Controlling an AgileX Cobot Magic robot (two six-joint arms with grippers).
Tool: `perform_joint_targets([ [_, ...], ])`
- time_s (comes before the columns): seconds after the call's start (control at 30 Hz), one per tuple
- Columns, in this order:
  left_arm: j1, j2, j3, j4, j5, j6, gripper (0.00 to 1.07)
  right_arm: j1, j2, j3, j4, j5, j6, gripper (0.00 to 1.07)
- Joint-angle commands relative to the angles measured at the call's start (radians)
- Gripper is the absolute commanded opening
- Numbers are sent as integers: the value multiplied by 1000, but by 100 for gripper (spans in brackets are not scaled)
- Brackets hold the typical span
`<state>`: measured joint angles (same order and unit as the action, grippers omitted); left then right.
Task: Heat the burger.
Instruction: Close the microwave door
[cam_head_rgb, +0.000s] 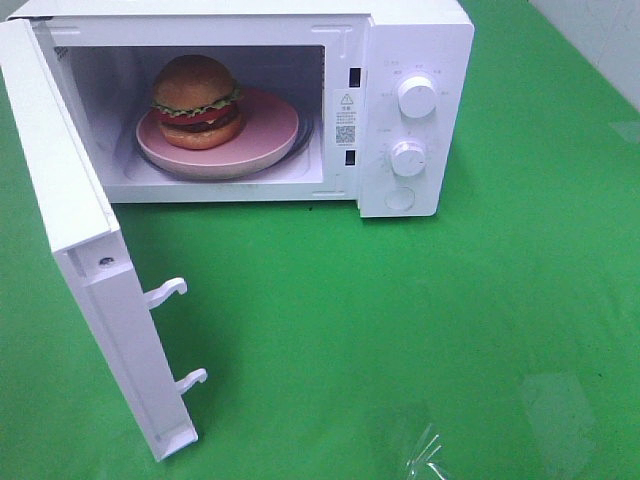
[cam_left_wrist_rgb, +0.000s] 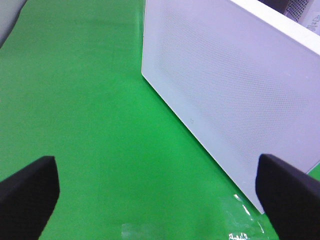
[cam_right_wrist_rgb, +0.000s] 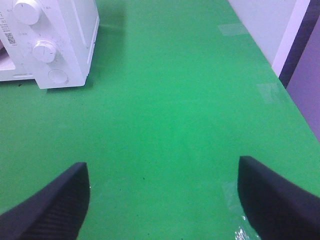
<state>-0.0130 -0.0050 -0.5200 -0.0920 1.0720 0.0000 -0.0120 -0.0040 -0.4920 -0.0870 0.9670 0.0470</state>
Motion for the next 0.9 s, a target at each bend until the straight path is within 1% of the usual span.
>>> perform_joint_targets([
  [0.03, -4, -14, 3, -7, -6, 0, 100, 2, -27, 2, -1, -8, -12, 76],
  [0.63, -4, -15, -2, -14, -11, 0, 100, 2, -27, 2, -1, -8, -12, 76],
  [0.73, -4, 7, -25, -6, -60, 0, 100, 2, -27, 2, -1, -8, -12, 76],
  [0.9, -4, 47, -34, -7, -137, 0, 100, 2, -27, 2, -1, -8, -12, 76],
])
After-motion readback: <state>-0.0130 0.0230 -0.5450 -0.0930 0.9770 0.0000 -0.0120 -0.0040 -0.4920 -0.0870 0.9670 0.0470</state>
